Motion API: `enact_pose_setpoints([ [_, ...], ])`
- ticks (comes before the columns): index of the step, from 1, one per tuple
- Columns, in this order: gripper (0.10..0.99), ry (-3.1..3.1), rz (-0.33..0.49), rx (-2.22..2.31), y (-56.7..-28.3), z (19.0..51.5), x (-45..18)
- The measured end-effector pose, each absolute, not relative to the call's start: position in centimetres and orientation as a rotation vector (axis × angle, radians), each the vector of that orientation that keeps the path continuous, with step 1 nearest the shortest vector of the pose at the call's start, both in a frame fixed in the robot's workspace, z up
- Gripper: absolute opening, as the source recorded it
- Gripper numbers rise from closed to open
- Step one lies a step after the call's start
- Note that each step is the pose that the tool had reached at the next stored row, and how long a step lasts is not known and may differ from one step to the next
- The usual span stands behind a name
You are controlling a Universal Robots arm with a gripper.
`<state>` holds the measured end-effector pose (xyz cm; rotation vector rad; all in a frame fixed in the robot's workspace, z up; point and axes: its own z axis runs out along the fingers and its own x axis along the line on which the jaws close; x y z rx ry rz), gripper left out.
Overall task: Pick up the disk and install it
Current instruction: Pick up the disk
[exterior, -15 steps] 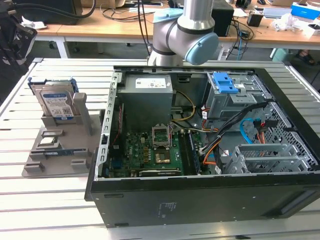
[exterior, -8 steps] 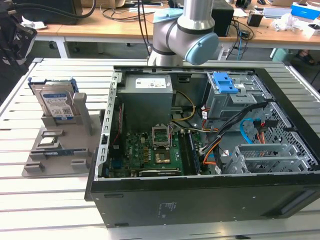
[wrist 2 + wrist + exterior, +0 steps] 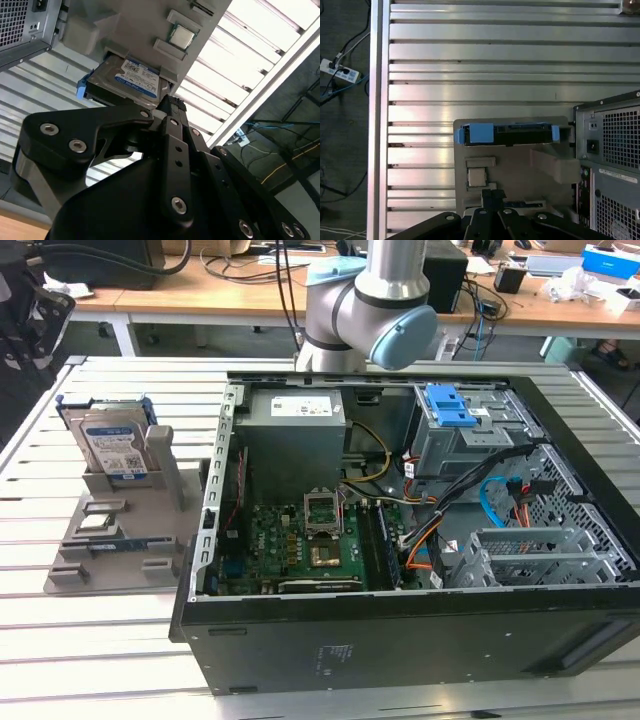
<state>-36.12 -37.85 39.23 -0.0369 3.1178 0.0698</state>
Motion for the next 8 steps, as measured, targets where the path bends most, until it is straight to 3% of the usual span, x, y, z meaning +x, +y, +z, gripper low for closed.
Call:
enact_pose_setpoints([
  [8,0.106,3.104,0.072,-0.334,-37.85,39.23,-36.12],
])
